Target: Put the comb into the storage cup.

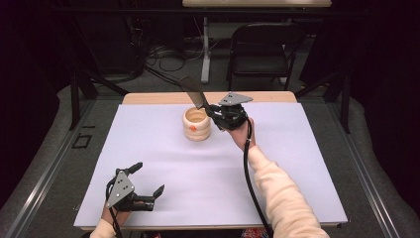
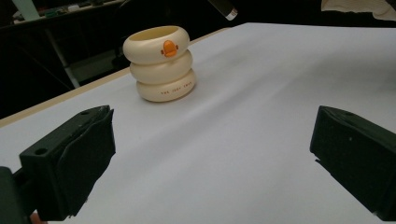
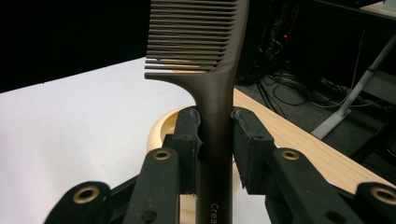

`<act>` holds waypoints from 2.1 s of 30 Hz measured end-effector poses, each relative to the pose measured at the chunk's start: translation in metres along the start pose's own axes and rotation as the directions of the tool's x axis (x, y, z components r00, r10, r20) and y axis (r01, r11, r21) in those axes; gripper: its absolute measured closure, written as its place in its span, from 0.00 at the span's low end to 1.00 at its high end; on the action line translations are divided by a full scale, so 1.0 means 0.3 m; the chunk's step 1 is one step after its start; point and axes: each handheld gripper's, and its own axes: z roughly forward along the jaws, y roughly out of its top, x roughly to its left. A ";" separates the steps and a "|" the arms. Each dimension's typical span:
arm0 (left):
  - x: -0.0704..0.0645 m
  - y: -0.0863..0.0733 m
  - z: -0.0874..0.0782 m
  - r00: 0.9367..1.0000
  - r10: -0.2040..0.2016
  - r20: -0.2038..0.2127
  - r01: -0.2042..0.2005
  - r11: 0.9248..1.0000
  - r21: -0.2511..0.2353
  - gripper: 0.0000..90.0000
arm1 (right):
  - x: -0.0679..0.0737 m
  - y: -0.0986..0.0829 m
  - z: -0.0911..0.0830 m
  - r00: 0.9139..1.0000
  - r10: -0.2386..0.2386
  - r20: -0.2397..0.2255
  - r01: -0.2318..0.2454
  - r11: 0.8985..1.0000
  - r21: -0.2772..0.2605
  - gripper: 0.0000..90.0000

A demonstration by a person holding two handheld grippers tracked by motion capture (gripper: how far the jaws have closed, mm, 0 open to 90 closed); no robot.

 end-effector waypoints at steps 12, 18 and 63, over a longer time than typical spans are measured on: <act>-0.001 0.000 0.001 1.000 0.001 0.000 -0.001 1.000 0.002 0.00 | 0.010 0.030 0.032 1.000 -0.009 -0.002 0.009 1.000 -0.018 0.80; -0.001 0.000 0.001 1.000 0.000 0.000 0.000 1.000 0.001 0.00 | 0.007 0.042 0.048 1.000 -0.007 -0.001 0.007 0.999 -0.034 0.80; 0.000 0.000 0.000 1.000 0.000 0.000 0.000 1.000 0.000 0.00 | -0.003 0.086 0.128 1.000 0.000 0.001 0.000 0.995 -0.097 0.80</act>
